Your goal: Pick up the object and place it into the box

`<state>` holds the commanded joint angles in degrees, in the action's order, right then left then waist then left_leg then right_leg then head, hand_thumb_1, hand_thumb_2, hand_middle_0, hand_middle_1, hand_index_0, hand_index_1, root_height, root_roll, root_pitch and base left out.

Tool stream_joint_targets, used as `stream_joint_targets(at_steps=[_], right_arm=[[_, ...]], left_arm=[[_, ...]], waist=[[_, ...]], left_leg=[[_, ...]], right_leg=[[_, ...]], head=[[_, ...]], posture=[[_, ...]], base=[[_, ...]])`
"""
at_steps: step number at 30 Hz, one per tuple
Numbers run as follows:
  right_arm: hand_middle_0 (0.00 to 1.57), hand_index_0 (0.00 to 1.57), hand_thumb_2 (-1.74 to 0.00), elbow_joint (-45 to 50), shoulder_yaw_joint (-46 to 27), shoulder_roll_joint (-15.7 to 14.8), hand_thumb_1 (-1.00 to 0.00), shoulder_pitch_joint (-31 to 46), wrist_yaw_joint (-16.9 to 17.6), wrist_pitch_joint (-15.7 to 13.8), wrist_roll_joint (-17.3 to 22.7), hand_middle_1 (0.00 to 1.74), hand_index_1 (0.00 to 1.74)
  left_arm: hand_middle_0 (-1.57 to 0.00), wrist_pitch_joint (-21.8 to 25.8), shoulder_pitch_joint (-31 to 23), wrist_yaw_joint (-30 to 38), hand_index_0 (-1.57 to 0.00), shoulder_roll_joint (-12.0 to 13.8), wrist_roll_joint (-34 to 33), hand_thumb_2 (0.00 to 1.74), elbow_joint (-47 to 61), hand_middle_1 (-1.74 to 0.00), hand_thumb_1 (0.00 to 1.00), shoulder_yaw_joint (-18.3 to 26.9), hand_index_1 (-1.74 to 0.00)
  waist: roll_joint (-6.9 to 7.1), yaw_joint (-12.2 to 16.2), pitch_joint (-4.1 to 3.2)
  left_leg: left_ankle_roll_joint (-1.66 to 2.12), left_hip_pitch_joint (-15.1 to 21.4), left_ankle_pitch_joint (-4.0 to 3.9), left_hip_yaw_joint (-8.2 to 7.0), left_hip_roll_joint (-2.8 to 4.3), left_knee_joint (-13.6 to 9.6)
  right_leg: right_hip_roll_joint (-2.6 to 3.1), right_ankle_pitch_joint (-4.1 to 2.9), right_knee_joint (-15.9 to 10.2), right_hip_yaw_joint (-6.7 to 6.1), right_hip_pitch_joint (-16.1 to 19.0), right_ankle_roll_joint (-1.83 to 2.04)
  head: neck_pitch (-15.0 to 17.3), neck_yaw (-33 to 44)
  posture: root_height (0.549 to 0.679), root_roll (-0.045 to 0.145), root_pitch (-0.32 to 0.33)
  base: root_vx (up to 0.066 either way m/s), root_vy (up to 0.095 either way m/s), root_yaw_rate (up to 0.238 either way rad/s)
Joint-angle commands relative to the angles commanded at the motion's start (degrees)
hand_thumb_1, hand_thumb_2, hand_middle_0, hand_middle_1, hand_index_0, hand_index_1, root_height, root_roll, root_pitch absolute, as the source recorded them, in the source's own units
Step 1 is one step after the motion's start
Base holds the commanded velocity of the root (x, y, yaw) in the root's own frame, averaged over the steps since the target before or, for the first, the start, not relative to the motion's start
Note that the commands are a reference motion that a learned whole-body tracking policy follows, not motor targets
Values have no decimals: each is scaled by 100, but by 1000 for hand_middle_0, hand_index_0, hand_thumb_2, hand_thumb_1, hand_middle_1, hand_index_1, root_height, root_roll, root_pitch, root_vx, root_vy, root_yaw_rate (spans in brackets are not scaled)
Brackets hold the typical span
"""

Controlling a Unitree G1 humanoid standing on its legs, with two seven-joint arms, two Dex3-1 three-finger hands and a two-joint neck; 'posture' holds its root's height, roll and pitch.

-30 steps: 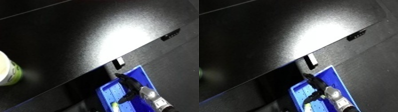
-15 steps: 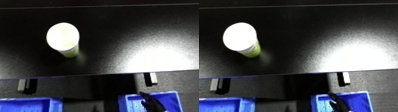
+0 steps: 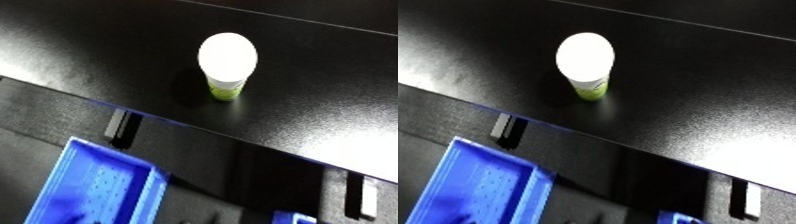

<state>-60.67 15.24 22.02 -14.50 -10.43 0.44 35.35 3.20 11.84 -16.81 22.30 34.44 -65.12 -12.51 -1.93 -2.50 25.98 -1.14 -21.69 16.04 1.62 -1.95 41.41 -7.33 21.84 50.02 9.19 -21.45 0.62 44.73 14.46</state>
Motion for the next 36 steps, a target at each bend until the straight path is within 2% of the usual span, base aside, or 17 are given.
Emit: stream_joint_targets(at_steps=[6, 9, 14, 18, 19, 21, 22, 23, 25, 26, 31, 32, 33, 34, 35, 36], right_arm=[[0, 0, 0, -175, -4, -27, 0, 4, -17, -61, 53, 0, 0], [0, 0, 0, -263, -12, -32, 0, 8, -41, -86, 51, 0, 0], [0, 0, 0, -344, -44, -21, 0, 60, -89, -102, -24, 0, 0], [0, 0, 0, -272, -73, 56, 0, 148, -106, -67, -70, 0, 0], [0, 0, 0, -272, -73, 56, 0, 148, -106, -67, -70, 0, 0], [0, 0, 0, -202, -91, 129, 0, 200, -96, -43, -62, 0, 0], [0, 0, 0, -202, -91, 129, 0, 200, -96, -43, -62, 0, 0], [0, 0, 0, -181, -101, 177, 0, 234, -95, -50, -16, 0, 0], [0, 0, 0, -158, -95, 228, 0, 285, -100, -58, 63, 0, 0], [0, 0, 0, -158, -95, 228, 0, 285, -100, -58, 63, 0, 0], [0, 0, 0, -146, -122, 316, 0, 391, -110, -107, 293, 0, 0], [0, 0, 0, -159, -118, 325, 0, 412, -115, -123, 342, 0, 0], [0, 0, 0, -207, -109, 328, 0, 438, -132, -160, 441, 0, 0], [0, 0, 0, -247, -102, 321, 0, 439, -141, -181, 484, 0, 0], [0, 0, 0, -247, -102, 321, 0, 439, -141, -181, 484, 0, 0], [0, 0, 0, -337, -87, 295, 0, 419, -163, -220, 556, 0, 0]], left_arm=[[0, 88, 47, -58, 0, 31, -33, 0, 64, 0, 0, -6, 0], [0, 163, 80, -142, 0, 39, -74, 0, 88, 0, 0, -25, 0], [0, 107, 119, -687, 0, 90, -305, 0, 338, 0, 0, -130, 0], [0, -163, 135, -1538, 0, 287, -484, 0, 909, 0, 0, -361, 0], [0, -163, 135, -1538, 0, 287, -484, 0, 909, 0, 0, -361, 0], [0, -433, 193, -1929, 0, 586, -541, 0, 1639, 0, 0, -616, 0], [0, -433, 193, -1929, 0, 586, -541, 0, 1639, 0, 0, -616, 0], [0, -700, 202, -2042, 0, 890, -436, 0, 2376, 0, 0, -790, 0], [0, -935, 331, -2222, 0, 1205, -225, 0, 3024, 0, 0, -964, 0], [0, -935, 331, -2222, 0, 1205, -225, 0, 3024, 0, 0, -964, 0], [0, -2102, 407, -2585, 0, 1994, 958, 0, 5599, 0, 0, -998, 0], [0, -2262, 423, -2722, 0, 2065, 1300, 0, 6003, 0, 0, -967, 0], [0, -2474, 465, -2984, 0, 2127, 1962, 0, 6661, 0, 0, -917, 0], [0, -2534, 488, -3091, 0, 2117, 2258, 0, 6918, 0, 0, -897, 0], [0, -2534, 488, -3091, 0, 2117, 2258, 0, 6918, 0, 0, -897, 0], [0, -2574, 558, -3193, 0, 2049, 2741, 0, 7284, 0, 0, -877, 0]], waist=[[26, -27, 12], [42, -36, 19], [49, -39, 32], [11, -37, 50], [11, -37, 50], [-41, -45, 82], [-41, -45, 82], [-77, -63, 102], [-108, -78, 106], [-108, -78, 106], [-172, -186, 170], [-176, -206, 173], [-175, -244, 176], [-171, -261, 174], [-171, -261, 174], [-158, -288, 167]], left_leg=[[-15, 28, 26, 20, 0, 17], [-23, 43, 49, 36, 0, 42], [-49, 92, 106, 41, 9, 82], [-54, 125, 127, 36, 17, 57], [-54, 125, 127, 36, 17, 57], [-54, 135, 134, 26, 18, 30], [-54, 135, 134, 26, 18, 30], [-51, 127, 139, 26, 13, 25], [-45, 115, 145, 35, 3, 21], [-45, 115, 145, 35, 3, 21], [-33, 102, 151, 97, -45, 2], [-35, 100, 155, 112, -58, 1], [-39, 96, 168, 138, -79, -1], [-40, 94, 175, 150, -89, -3], [-40, 94, 175, 150, -89, -3], [-39, 88, 184, 171, -104, -6]], right_leg=[[-25, 5, -1, 36, 43, 26], [-36, 8, -3, 55, 72, 37], [-68, 14, 7, 72, 114, 72], [-92, -1, -20, 76, 136, 121], [-92, -1, -20, 76, 136, 121], [-124, -24, -38, 83, 136, 165], [-124, -24, -38, 83, 136, 165], [-147, -40, -42, 92, 132, 192], [-175, -56, -45, 103, 130, 218], [-175, -56, -45, 103, 130, 218], [-241, -108, -66, 130, 152, 264], [-255, -117, -69, 139, 156, 269], [-278, -133, -76, 161, 165, 277], [-286, -139, -80, 171, 168, 278], [-286, -139, -80, 171, 168, 278], [-291, -147, -85, 188, 169, 274]], head=[[589, 274], [697, 395], [621, 466], [385, 460], [385, 460], [203, 331], [203, 331], [122, 246], [-35, 53], [-35, 53], [-428, -453], [-520, -558], [-605, -693], [-660, -773], [-660, -773], [-740, -879]], posture=[[627, 47, -72], [627, 46, -77], [627, 44, -83], [627, 43, -83], [627, 43, -83], [628, 42, -81], [628, 42, -81], [628, 41, -80], [628, 40, -78], [628, 40, -78], [629, 37, -78], [630, 36, -77], [630, 35, -77], [630, 35, -76], [630, 35, -76], [630, 34, -74]], base=[[8, 4, 12], [20, 4, -6], [21, 15, -18], [5, 40, -49], [-3, 47, -43], [-14, 42, -6], [-18, 41, 2], [-17, 26, 24], [-19, 15, 65], [-18, 11, 76], [-8, -11, 133], [4, -32, 145], [6, -41, 111], [5, -45, 93], [5, -45, 93], [1, -44, 55]])
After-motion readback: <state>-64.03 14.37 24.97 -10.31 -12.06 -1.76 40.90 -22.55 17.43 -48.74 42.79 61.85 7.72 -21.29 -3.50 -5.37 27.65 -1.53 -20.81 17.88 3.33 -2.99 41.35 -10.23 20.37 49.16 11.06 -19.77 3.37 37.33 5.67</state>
